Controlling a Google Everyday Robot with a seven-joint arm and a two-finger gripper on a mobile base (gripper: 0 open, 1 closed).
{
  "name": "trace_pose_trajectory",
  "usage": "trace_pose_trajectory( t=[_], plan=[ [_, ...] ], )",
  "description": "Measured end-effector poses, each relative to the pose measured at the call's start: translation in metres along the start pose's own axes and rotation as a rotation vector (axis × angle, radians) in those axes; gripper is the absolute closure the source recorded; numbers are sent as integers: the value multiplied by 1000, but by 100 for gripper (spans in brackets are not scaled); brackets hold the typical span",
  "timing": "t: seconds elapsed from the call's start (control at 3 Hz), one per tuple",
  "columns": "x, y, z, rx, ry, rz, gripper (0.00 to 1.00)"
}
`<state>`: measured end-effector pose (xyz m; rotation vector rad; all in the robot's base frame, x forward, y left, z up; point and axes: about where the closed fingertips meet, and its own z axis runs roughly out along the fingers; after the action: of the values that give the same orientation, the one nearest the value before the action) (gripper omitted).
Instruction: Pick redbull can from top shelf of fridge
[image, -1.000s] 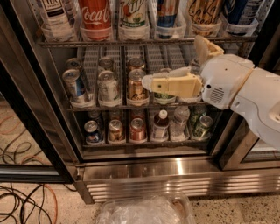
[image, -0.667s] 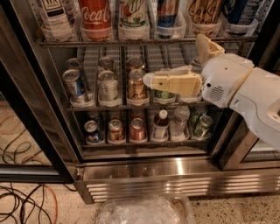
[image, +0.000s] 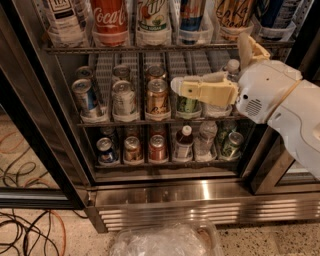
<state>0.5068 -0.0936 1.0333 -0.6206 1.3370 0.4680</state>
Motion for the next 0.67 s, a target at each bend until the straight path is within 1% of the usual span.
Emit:
trace_pose_trajectory(
  t=[0.33,0.67],
  plan=[
    [-19,-1,-6,43,2,-46,0],
    [-18,-4,-2,41,0,-48,0]
  ],
)
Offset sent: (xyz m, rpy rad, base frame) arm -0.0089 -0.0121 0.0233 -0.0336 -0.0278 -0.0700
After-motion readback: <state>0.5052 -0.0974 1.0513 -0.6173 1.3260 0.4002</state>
